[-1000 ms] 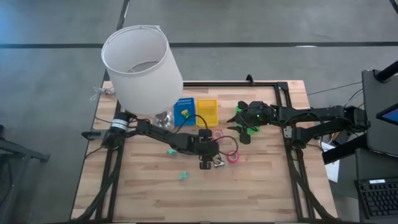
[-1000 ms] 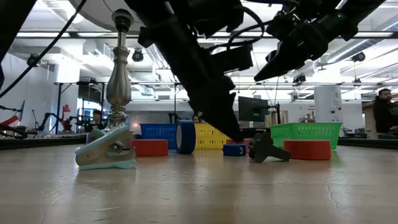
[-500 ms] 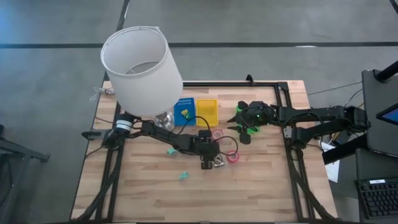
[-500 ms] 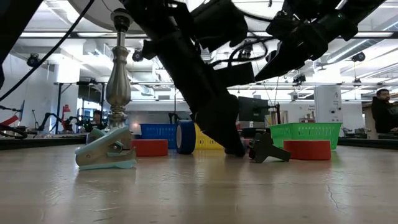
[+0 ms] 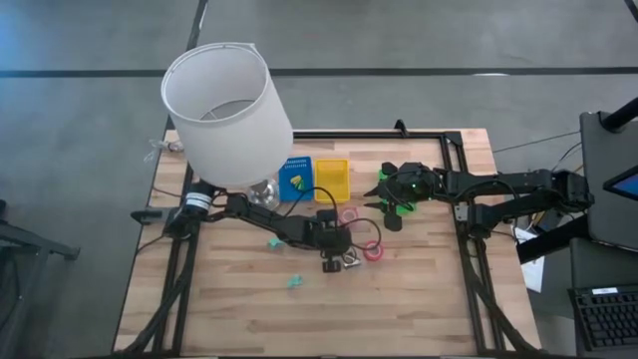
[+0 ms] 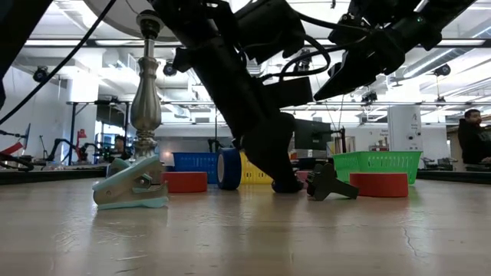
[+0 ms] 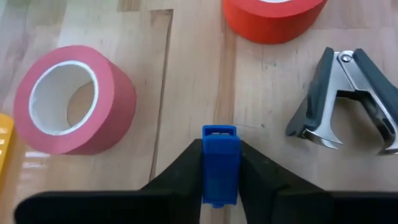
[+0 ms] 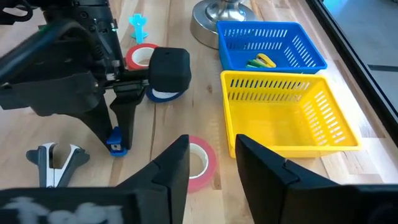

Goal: Pick and place Stapler, Stapler remover, tape
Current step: Put the blue stapler into the blue bin

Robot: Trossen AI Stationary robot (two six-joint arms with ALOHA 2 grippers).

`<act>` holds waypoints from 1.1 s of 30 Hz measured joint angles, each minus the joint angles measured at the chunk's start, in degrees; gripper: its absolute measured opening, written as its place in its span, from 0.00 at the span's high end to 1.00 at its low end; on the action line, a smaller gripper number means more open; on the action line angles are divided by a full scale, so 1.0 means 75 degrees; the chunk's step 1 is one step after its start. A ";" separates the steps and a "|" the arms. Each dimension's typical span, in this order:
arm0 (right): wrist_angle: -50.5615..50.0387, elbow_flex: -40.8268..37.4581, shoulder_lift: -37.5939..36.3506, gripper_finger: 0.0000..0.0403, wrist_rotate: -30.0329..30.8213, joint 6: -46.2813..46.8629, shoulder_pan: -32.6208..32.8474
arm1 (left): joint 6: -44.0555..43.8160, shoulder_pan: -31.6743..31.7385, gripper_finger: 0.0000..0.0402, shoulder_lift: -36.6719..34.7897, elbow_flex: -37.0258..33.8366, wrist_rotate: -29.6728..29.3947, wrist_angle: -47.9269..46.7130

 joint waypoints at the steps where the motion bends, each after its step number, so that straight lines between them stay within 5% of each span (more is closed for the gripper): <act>1: 0.0000 0.0000 0.0000 0.70 0.0000 -0.0006 0.0000 | -0.0090 0.0000 0.83 -0.0001 0.0001 -0.0013 -0.0007; 5: 0.0000 0.0000 0.0000 0.70 0.0000 -0.0006 0.0000 | -0.0429 -0.0088 0.83 -0.0030 0.0122 -0.0298 -0.0104; 14: -0.0035 -0.0003 0.0000 0.67 -0.0002 0.0013 -0.0001 | -0.1469 -0.0443 0.82 -0.0960 0.0379 -0.2338 -0.0652; 22: -0.0029 -0.0003 0.0000 0.68 -0.0003 0.0013 0.0000 | -0.4411 -0.0687 0.81 -0.1680 0.0355 -0.5570 -0.2750; 33: -0.0009 -0.0003 0.0000 0.70 -0.0003 0.0016 0.0000 | -0.7064 -0.0319 0.81 -0.1647 -0.1058 -0.6766 -0.2594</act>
